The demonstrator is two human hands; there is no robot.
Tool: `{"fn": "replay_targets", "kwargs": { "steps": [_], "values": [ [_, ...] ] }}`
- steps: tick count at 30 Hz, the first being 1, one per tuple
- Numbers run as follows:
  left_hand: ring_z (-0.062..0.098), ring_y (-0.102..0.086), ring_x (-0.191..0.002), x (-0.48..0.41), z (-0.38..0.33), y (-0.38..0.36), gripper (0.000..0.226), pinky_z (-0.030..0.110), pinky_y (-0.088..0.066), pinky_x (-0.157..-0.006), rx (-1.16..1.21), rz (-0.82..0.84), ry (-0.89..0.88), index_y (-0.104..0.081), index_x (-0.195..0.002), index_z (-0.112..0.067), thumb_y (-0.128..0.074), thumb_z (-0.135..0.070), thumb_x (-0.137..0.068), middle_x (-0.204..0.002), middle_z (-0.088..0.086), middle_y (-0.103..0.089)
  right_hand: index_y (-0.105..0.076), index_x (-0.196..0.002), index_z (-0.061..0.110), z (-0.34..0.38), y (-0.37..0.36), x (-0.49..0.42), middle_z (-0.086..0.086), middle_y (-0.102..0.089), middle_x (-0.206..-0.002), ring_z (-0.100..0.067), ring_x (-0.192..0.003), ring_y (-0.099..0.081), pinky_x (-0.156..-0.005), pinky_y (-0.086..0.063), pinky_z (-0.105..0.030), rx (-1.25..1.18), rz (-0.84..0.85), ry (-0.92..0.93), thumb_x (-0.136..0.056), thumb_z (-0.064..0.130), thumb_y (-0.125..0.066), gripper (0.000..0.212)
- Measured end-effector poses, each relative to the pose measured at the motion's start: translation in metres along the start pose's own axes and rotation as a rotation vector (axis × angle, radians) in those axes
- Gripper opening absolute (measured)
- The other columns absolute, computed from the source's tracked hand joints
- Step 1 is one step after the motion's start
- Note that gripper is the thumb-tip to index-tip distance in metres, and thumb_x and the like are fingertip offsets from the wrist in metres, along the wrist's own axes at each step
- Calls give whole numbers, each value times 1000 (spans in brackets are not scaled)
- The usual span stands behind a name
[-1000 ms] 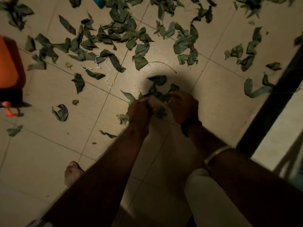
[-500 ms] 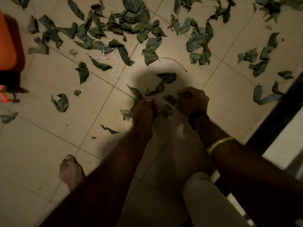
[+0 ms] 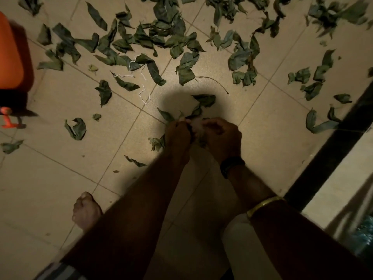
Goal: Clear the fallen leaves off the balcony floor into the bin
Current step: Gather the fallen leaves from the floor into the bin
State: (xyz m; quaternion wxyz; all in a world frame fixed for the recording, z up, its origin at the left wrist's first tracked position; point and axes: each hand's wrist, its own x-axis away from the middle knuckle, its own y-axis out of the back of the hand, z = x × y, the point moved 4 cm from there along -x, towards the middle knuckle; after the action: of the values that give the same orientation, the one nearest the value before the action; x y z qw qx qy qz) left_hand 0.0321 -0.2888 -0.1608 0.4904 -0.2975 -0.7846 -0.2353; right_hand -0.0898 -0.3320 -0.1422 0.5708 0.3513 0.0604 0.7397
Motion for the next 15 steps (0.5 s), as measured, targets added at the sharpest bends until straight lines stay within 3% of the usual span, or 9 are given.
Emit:
{"fn": "replay_targets", "kwargs": {
  "steps": [2, 6, 10, 12, 15],
  "values": [
    [16, -56, -56, -3, -1, 5, 30, 26, -49, -50, -18, -19, 4, -59, -79, -11, -41, -11, -103, -64, 5, -58, -71, -111, 18, -14, 0, -11, -2, -69, -106, -18, -93, -66, -81, -58, -37, 229, -55, 8, -86, 21, -67, 26],
    [11, -56, -56, -13, 13, 14, 29, 20, -50, -51, -37, 13, -53, -61, -84, -10, -41, -15, -105, -68, 3, -60, -45, -143, 25, -48, -28, -19, -13, -41, -134, -34, -109, -52, -80, -54, -44, 649, 252, 71, -83, 33, -72, 66],
    [10, -59, -59, -16, 27, 26, 25, 24, -53, -59, -35, 8, -28, -64, -91, -14, -45, -21, -105, -70, 0, -63, -65, -119, 14, -53, -31, -25, -17, -53, -117, -40, -94, -58, -77, -54, -46, 667, 139, 205, -96, 21, -55, 26],
    [11, -60, -64, -13, 32, 31, 23, 27, -53, -63, -37, 15, -12, -65, -97, -13, -45, -23, -105, -74, 1, -64, -71, -112, 15, -55, -26, -27, -15, -63, -114, -38, -101, -60, -85, -50, -41, 644, 142, 101, -98, 22, -54, 23],
    [14, -59, -69, -5, 33, 35, 22, 25, -53, -59, -55, 40, 11, -64, -102, -11, -45, -21, -104, -82, 5, -62, -75, -110, 21, -50, -14, -21, -4, -73, -111, -28, -108, -64, -96, -49, -36, 457, 75, -81, -88, 25, -71, 23]
  ]
}}
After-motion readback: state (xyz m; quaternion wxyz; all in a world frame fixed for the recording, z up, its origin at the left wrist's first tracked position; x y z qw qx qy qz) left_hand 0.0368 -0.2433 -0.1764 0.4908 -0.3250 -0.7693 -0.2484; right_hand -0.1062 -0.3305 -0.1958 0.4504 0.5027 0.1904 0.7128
